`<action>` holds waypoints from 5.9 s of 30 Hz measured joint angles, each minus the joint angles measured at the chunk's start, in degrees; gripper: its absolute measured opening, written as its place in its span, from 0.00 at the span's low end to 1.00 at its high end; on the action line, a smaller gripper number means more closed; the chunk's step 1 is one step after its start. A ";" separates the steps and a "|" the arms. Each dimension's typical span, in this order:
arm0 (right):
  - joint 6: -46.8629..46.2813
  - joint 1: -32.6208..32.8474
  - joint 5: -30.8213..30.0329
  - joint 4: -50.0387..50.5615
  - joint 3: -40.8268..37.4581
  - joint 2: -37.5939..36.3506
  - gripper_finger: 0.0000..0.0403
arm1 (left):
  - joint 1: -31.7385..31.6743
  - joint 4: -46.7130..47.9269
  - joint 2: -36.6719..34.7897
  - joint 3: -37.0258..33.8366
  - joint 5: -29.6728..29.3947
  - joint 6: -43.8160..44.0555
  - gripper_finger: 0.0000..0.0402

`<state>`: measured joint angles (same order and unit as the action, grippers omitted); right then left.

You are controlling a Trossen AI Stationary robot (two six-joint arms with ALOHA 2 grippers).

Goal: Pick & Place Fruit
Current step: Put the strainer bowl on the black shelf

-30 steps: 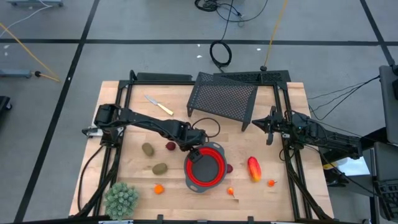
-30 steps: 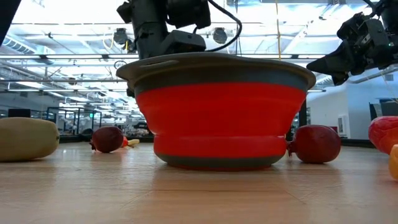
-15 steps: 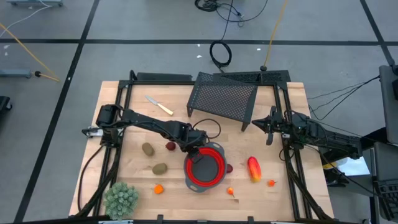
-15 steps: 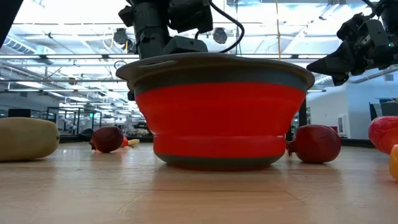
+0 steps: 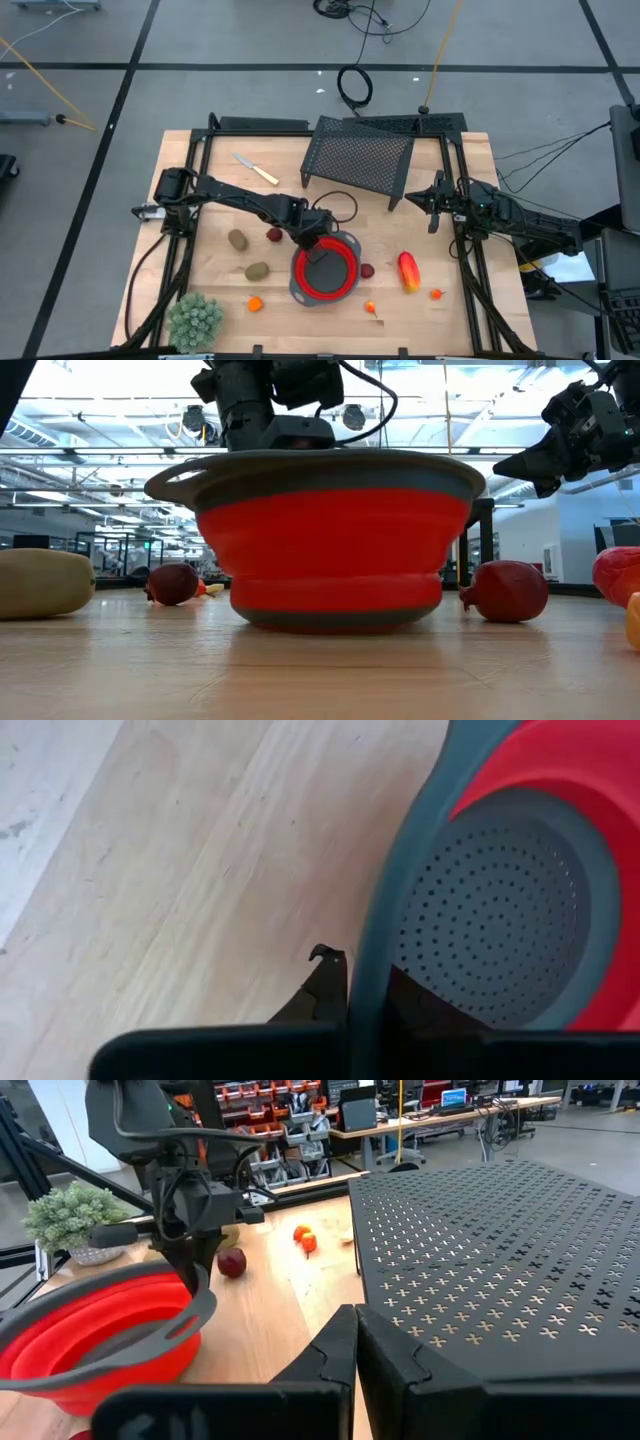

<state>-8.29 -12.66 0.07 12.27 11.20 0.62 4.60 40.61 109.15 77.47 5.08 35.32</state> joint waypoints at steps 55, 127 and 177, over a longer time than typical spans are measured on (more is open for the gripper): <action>-0.02 0.00 -0.02 -0.35 0.00 0.22 0.01 | 1.20 -52.63 -32.29 0.09 25.16 -28.16 0.01; 0.00 0.02 -0.04 0.51 0.00 0.20 0.01 | -26.11 17.21 -7.75 34.37 -0.87 1.97 0.00; 0.00 0.02 -0.15 3.04 0.00 0.22 0.01 | -38.97 19.21 3.77 35.34 6.95 -0.28 0.00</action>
<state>-8.29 -12.64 -0.08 15.31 11.20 0.84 -34.37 59.82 112.92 112.81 12.03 35.05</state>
